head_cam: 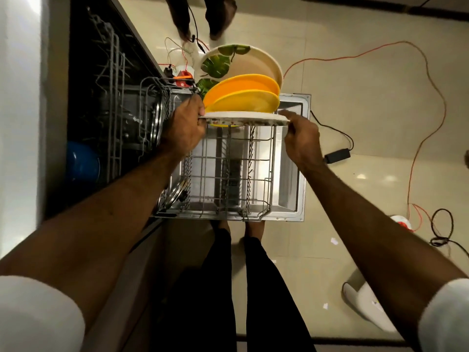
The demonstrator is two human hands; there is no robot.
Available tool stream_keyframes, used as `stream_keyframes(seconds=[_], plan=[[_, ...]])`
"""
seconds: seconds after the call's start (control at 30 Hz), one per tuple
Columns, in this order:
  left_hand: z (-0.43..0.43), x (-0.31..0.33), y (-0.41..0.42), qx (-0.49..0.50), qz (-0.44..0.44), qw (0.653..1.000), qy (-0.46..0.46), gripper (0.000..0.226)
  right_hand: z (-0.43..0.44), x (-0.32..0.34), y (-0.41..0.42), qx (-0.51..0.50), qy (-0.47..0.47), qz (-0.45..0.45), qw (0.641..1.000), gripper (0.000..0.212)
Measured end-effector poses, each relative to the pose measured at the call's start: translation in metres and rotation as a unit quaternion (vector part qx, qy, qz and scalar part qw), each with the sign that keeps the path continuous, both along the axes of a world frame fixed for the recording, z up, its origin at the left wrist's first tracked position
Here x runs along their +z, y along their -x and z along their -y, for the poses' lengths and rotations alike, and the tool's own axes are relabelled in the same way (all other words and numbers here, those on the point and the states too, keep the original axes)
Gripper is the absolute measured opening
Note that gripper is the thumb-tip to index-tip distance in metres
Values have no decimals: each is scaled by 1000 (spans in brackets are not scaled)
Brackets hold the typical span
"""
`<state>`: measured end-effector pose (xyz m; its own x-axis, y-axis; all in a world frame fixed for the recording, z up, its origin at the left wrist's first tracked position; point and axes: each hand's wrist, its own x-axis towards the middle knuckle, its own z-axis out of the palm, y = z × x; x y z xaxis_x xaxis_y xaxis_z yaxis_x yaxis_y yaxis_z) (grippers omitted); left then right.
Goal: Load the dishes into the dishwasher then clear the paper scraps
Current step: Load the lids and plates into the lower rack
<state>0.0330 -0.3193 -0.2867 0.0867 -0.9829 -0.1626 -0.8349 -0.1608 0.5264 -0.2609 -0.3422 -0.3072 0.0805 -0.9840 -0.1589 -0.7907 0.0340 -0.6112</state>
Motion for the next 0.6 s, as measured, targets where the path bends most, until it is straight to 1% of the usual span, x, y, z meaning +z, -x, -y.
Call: stream_keyframes(seconds=[0.13,0.27,0.37,0.47,0.53,0.6], plan=[[10,-16,-3,-6,-1,1000,5,20,14,-17,-4,0,-2,-16,1000,42],[16,-26,-2,-23,15,1000,7,15,16,-29,-8,-1,-6,-7,1000,42],[20,-35,-1,-18,30,999,2,16,18,-40,-8,9,-12,3,1000,38],[22,-44,-1,-15,62,998,-3,18,20,-48,-10,-5,-50,-15,999,40],[23,-49,1,8,62,998,-16,14,22,-57,-11,-24,-75,-16,997,43],[24,-52,4,22,54,998,-23,10,22,-54,-14,-45,-112,20,993,46]])
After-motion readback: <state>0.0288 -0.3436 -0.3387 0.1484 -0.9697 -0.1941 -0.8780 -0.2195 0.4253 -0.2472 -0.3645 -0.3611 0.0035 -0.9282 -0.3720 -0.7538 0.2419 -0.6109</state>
